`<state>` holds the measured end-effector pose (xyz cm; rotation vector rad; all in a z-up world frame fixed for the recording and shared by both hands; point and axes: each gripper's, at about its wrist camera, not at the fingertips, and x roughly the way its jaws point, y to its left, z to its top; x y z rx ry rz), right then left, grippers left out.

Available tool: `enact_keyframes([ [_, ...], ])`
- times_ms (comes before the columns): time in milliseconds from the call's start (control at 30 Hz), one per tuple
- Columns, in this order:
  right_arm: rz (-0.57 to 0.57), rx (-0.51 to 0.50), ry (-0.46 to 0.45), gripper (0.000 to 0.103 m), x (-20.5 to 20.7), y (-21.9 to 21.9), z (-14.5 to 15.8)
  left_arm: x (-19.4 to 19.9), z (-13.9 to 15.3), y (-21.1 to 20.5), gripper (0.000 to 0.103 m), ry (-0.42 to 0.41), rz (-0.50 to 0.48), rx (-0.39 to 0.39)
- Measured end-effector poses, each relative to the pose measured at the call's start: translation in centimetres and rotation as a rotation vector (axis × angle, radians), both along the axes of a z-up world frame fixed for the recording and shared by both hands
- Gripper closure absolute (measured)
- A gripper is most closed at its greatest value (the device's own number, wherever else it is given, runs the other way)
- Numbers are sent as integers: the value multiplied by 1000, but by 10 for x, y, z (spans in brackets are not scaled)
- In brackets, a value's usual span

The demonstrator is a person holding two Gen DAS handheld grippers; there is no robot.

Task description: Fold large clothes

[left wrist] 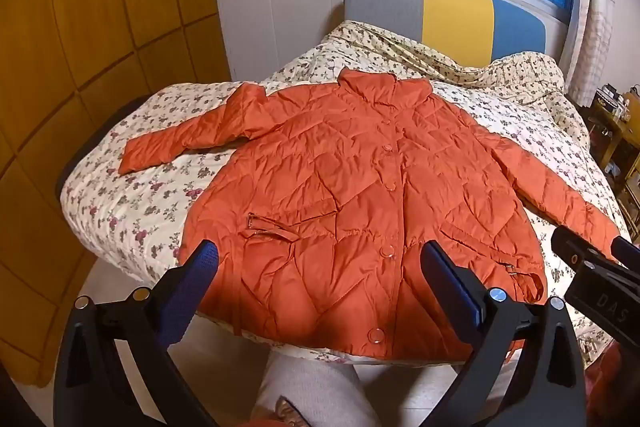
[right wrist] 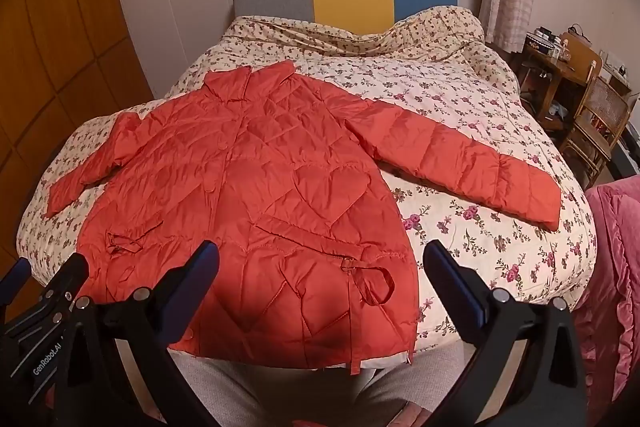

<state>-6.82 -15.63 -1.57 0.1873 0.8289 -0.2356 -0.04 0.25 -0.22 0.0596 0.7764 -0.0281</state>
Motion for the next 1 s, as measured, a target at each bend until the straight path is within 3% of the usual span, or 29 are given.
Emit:
enact_keyframes([
  [1000, 1, -1, 12, 2, 3, -2, -4, 2, -6, -4, 3, 17, -2, -11],
])
